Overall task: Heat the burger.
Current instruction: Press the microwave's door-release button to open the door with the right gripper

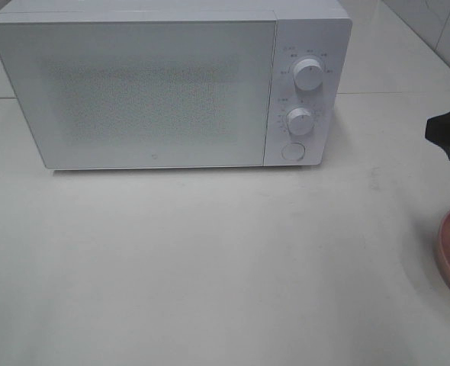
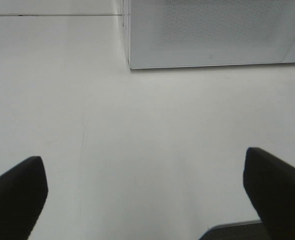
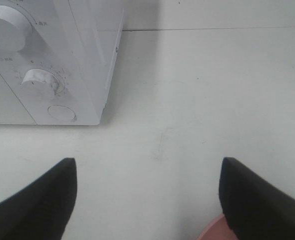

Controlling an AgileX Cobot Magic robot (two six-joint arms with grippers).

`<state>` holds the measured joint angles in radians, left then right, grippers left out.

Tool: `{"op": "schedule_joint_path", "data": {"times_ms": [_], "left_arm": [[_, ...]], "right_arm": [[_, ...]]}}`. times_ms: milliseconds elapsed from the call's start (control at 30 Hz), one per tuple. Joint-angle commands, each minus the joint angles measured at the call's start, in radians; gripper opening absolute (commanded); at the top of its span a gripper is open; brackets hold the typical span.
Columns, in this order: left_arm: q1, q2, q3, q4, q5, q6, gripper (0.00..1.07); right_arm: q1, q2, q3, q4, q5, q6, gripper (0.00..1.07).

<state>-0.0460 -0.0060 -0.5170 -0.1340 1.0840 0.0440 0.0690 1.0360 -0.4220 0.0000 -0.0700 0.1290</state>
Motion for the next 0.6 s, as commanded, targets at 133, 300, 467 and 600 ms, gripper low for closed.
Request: {"op": "schedule_joint_path", "data": {"times_ms": [133,300,467,600], "left_arm": [[0.002,-0.010,0.002,-0.008,-0.014,-0.001,1.00],[0.002,-0.010,0.002,-0.008,-0.014,-0.001,1.00],[0.002,-0.010,0.002,-0.008,-0.014,-0.001,1.00],[0.002,-0.010,0.002,-0.008,-0.014,-0.001,1.00]], "right_arm": [[0.004,0.001,0.107,0.000,-0.270,-0.012,0.75],[0.011,0.001,0.129,0.000,-0.323,-0.011,0.75],[0.088,0.013,0.146,0.022,-0.381,-0.061,0.75],[0.134,0.047,0.167,0.079,-0.431,-0.098,0.75]]}}
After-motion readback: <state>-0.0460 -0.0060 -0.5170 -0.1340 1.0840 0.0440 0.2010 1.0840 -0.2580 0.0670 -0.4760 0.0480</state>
